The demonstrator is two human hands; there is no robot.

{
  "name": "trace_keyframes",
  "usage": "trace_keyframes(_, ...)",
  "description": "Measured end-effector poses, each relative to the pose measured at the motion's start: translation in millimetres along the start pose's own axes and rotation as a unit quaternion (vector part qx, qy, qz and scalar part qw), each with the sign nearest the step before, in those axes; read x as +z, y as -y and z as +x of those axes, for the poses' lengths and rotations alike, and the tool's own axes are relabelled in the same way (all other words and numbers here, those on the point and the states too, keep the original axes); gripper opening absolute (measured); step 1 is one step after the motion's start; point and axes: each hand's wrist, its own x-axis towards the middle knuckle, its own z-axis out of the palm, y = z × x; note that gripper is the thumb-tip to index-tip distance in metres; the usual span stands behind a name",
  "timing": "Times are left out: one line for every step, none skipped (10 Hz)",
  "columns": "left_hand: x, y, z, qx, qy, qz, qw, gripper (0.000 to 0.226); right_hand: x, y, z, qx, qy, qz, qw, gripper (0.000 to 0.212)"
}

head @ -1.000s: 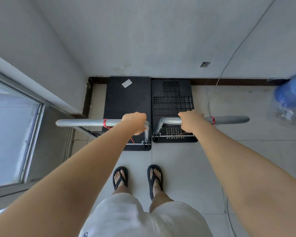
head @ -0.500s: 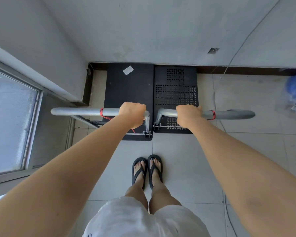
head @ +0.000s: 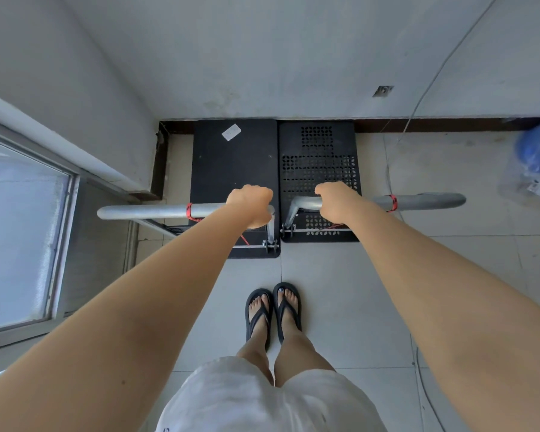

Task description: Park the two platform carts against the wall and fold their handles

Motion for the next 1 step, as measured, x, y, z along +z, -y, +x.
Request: trace_keyframes(-11.1, -6.4, -2.8, 0.015, -0.021, -0.034, 0.999, 0.037, -3.7, 5.6, -5.6, -0.011, -0.02, 0.058, 0.998, 0.038)
